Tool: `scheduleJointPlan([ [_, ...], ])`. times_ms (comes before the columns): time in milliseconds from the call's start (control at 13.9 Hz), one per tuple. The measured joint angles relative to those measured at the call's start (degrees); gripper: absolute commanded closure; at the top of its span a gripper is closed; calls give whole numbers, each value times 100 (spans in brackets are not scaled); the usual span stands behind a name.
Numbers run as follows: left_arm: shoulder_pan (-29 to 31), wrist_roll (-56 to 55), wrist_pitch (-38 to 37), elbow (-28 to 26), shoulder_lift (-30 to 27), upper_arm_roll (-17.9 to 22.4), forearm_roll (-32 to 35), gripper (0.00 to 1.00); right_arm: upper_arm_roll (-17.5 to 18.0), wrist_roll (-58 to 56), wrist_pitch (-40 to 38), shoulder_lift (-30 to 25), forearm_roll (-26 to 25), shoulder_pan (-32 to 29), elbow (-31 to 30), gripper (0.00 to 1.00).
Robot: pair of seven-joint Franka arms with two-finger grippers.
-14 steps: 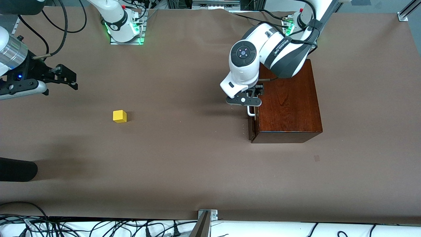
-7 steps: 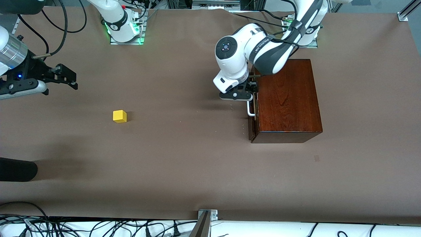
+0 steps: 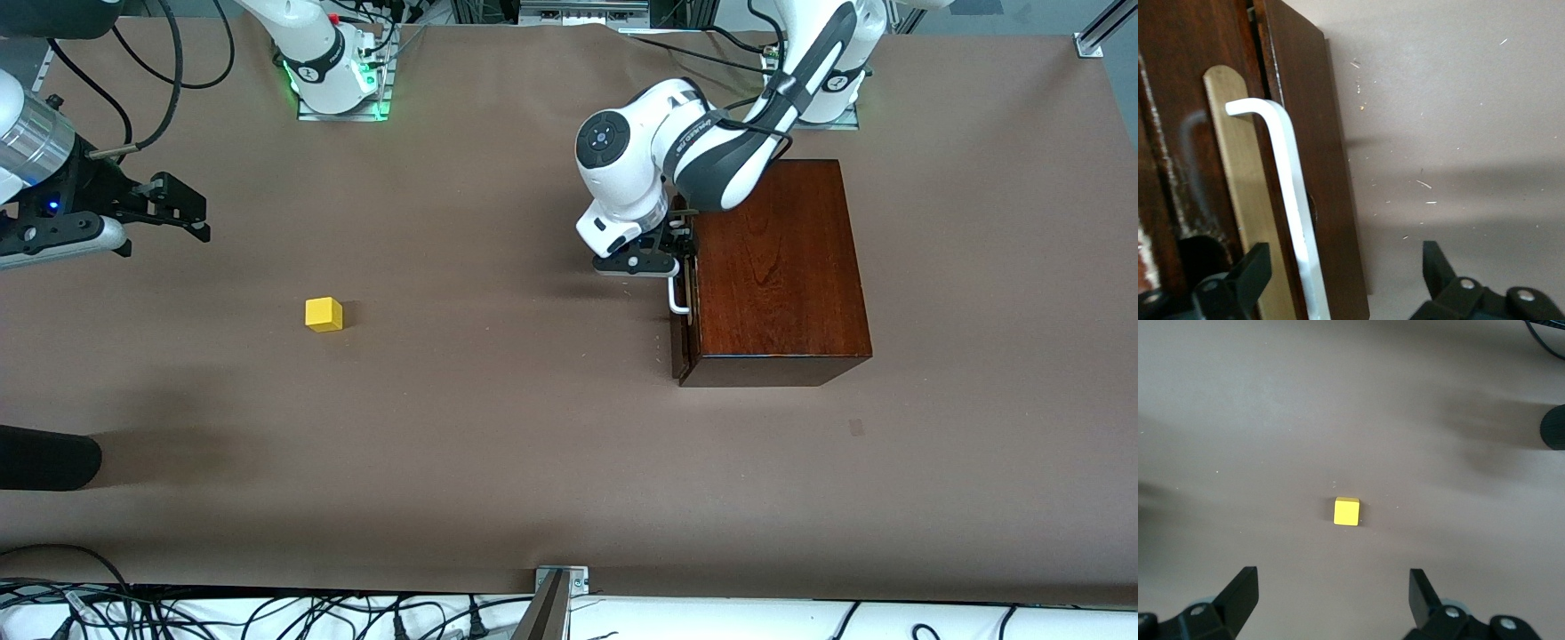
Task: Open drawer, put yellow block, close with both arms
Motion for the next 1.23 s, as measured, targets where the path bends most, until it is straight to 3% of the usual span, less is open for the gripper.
scheduleJointPlan([
  [1226, -109, -403, 323, -7, 253, -1, 128, 0, 76, 0, -71, -16, 0, 16, 0, 0],
])
